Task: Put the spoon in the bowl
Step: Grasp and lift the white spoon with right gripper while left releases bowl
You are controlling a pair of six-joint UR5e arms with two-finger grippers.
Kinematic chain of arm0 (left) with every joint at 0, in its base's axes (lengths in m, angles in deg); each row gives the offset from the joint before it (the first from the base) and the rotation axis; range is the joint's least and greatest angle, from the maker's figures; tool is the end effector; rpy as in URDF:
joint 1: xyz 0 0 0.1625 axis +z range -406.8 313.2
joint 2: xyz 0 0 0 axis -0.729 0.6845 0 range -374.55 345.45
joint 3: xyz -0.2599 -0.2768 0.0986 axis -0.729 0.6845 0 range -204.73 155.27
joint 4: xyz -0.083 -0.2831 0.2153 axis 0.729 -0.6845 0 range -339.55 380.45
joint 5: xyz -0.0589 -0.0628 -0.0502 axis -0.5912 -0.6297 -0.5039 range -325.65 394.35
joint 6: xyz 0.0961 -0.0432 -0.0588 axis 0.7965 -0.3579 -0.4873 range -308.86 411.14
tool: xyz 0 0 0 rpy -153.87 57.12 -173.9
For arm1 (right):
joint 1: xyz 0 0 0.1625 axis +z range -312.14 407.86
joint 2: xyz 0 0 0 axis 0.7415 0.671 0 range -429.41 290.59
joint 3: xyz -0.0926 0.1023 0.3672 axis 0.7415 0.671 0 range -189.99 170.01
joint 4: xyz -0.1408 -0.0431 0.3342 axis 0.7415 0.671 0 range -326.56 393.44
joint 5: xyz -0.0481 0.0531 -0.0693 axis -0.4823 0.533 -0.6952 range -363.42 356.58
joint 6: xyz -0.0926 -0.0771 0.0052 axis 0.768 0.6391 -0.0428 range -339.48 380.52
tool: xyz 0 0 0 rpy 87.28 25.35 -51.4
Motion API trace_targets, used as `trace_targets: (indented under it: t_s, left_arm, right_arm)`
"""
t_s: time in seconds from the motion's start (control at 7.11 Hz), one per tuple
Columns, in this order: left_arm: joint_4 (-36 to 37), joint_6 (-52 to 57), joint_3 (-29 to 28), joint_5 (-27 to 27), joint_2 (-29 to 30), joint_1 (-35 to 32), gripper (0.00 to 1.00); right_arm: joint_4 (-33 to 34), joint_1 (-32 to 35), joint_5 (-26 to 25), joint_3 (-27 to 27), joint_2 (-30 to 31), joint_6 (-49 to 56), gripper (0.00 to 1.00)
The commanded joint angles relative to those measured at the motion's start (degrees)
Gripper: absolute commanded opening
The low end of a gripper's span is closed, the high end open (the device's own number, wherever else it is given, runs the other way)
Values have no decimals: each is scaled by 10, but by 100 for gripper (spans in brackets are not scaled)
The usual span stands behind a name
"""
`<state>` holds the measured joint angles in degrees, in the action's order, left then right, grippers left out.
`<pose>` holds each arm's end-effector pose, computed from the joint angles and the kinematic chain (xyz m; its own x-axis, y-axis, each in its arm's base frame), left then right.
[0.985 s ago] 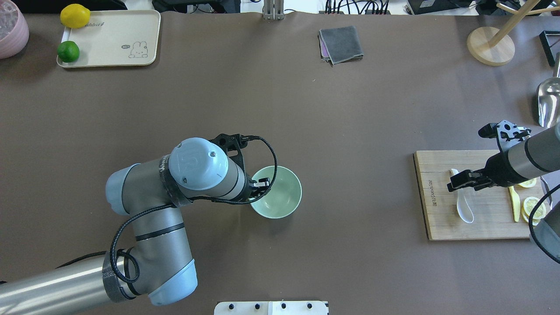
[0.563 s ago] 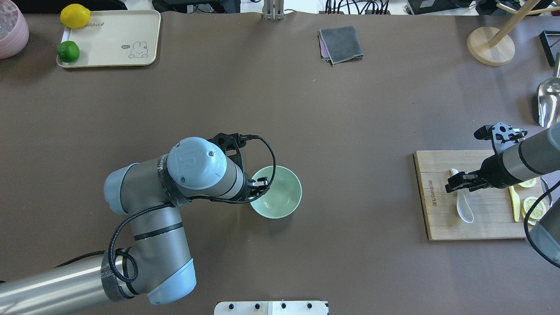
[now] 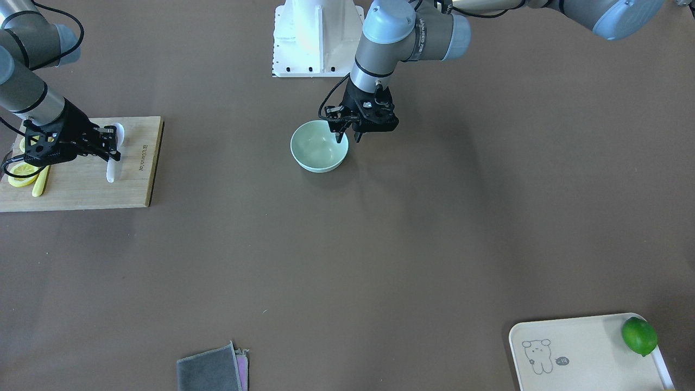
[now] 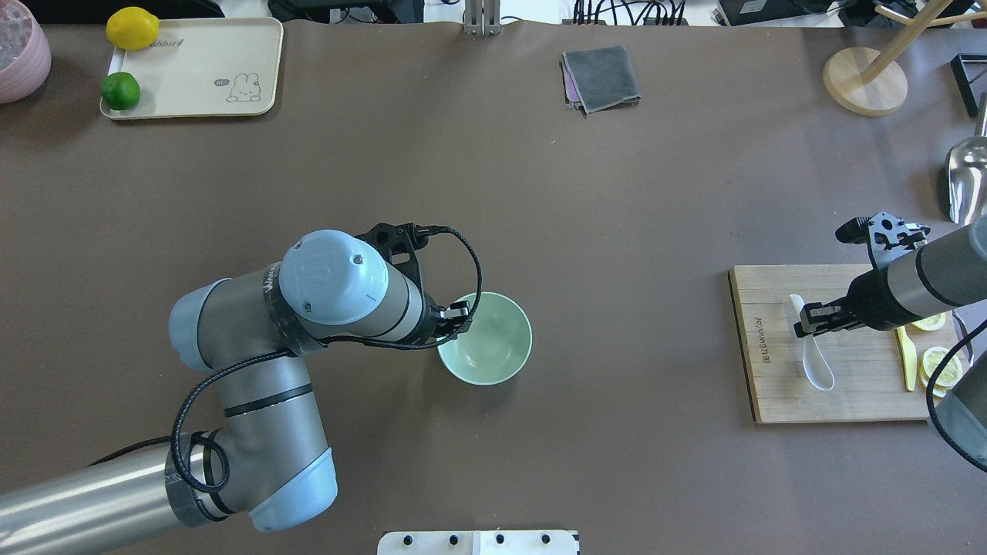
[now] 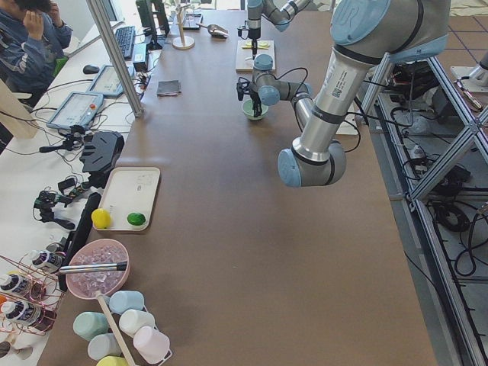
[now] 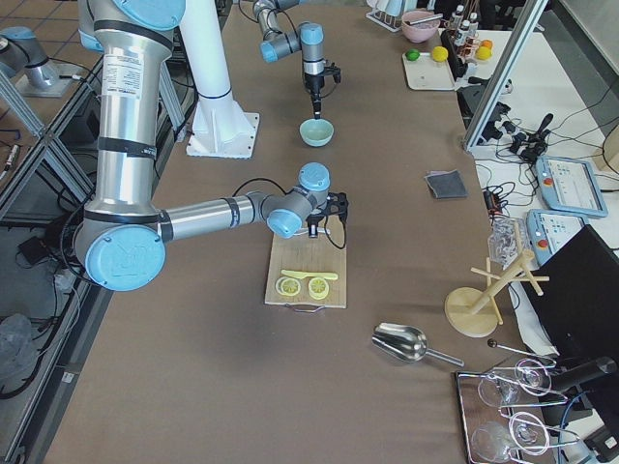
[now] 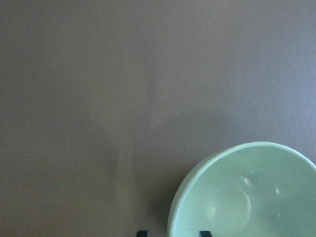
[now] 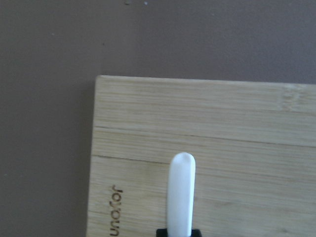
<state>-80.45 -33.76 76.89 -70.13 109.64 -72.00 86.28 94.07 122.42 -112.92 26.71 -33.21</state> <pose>0.5079 -0.3530 0.2239 0.5143 -0.1469 -0.8449 0.1780 0.9821 -0.0624 -0.2560 -0.3577 0.5134 0.5813 -0.0864 0.8091 0.0495 0.9963 0.0709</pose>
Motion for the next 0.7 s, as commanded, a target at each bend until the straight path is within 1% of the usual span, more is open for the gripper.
trace_targets:
  t_s: [0.0, 0.14, 0.28, 0.42, 0.56]
  left_arm:
    - [3, 34, 71, -38, -59, -42, 57]
    - [2, 73, 95, -69, -95, -73, 59]
    - [-1, 122, 117, -96, -141, -97, 59]
    - [-3, 175, 130, -120, -182, -125, 60]
    - [-4, 221, 130, -135, -210, -149, 61]
  right_arm:
    - [11, -3, -2, -24, -47, -5, 0]
    - [43, -20, -6, -25, -113, -64, 0]
    - [77, -82, -63, -25, -186, -138, 0]
    - [141, -140, -141, -25, -263, -186, 0]
    - [211, -192, -192, -22, -343, -253, 0]
